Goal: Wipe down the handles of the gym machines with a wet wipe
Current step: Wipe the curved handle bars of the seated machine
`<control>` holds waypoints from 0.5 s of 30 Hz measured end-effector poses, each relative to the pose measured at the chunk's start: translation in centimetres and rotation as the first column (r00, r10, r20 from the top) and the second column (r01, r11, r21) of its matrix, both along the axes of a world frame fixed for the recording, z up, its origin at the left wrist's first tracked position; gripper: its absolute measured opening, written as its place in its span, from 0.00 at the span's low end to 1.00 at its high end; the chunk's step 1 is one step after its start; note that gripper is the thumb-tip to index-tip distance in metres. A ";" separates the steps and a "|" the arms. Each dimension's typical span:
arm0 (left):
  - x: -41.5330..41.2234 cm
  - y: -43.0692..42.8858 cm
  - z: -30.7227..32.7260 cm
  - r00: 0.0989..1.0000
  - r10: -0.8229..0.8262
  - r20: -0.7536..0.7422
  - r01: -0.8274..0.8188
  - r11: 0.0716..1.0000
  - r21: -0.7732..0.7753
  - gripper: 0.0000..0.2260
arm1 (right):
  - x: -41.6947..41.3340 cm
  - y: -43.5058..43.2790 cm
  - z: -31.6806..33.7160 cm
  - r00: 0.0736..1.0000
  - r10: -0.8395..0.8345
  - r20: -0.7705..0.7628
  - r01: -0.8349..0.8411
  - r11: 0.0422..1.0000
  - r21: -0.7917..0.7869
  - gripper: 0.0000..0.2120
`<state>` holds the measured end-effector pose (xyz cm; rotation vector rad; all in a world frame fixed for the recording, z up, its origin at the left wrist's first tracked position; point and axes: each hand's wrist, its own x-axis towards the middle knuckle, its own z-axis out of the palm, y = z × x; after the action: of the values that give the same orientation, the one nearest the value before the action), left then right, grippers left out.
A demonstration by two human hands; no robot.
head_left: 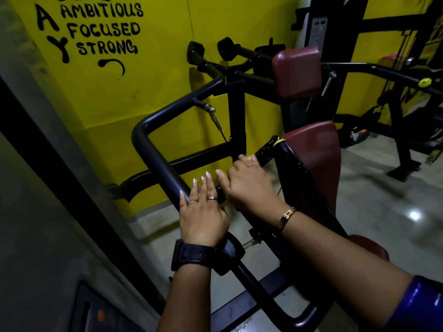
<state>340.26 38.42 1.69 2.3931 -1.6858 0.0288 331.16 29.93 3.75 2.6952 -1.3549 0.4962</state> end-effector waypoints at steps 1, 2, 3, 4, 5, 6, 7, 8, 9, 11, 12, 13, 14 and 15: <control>0.1 -0.1 0.0 1.000 -0.006 0.007 0.006 1.000 0.009 0.35 | 0.3 0.4 -0.2 0.996 0.092 -0.004 -0.092 0.995 0.038 0.46; 0.1 -0.1 0.0 1.000 -0.011 0.012 0.011 1.000 0.015 0.34 | 0.5 0.7 -0.3 0.985 0.170 -0.002 -0.170 0.983 0.076 0.43; 0.1 -0.2 -0.1 1.000 -0.013 0.012 0.013 1.000 0.016 0.34 | 0.5 0.8 -0.3 0.976 0.219 0.005 -0.218 0.970 0.109 0.38; 0.1 -0.2 -0.1 1.000 -0.013 0.006 0.013 1.000 0.014 0.34 | 0.2 0.7 0.0 0.973 0.229 0.005 -0.228 0.965 0.131 0.35; 0.1 -0.2 -0.1 1.000 -0.010 -0.001 0.010 1.000 0.010 0.34 | -0.1 0.4 0.3 0.979 0.204 -0.001 -0.202 0.971 0.130 0.34; 0.1 -0.1 0.0 1.000 -0.008 -0.006 0.008 1.000 0.007 0.34 | -0.6 -0.1 0.6 0.989 0.149 0.000 -0.148 0.983 0.106 0.33; 0.1 -0.1 0.0 1.000 -0.006 -0.006 0.006 1.000 0.006 0.34 | -1.2 -0.6 0.8 0.997 0.069 0.019 -0.070 0.995 0.076 0.32; 0.1 0.0 0.0 1.000 -0.007 -0.002 0.007 1.000 0.008 0.34 | -1.8 -1.1 1.0 0.998 -0.021 0.057 0.018 0.998 0.060 0.31; 0.0 0.0 0.0 1.000 -0.009 -0.001 0.009 1.000 0.010 0.35 | -2.3 -1.4 1.1 0.990 -0.098 0.098 0.092 0.993 0.072 0.30; 0.0 0.1 0.0 1.000 -0.008 -0.003 0.008 1.000 0.006 0.34 | -2.5 -1.0 1.0 0.979 -0.161 0.129 0.143 0.980 0.138 0.31; 0.0 0.1 0.1 1.000 -0.006 -0.006 0.006 1.000 0.005 0.34 | -2.2 -0.3 0.7 0.983 -0.139 0.118 0.119 0.979 0.166 0.32; 0.1 0.0 0.1 1.000 -0.009 -0.005 0.009 1.000 0.015 0.34 | -1.7 0.7 0.4 0.990 -0.083 0.112 0.061 0.980 0.190 0.32; 0.1 0.0 0.1 1.000 -0.019 0.005 0.018 0.999 0.034 0.33 | -1.3 1.9 0.0 0.994 -0.009 0.111 -0.015 0.976 0.216 0.34; 0.2 0.0 0.1 0.999 -0.032 0.020 0.031 0.997 0.064 0.33 | -0.9 3.1 -0.5 0.992 0.061 0.111 -0.086 0.967 0.240 0.37</control>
<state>340.49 38.41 1.83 2.4191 -1.7591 -0.0042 330.26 32.99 3.22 2.9650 -1.4332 0.5120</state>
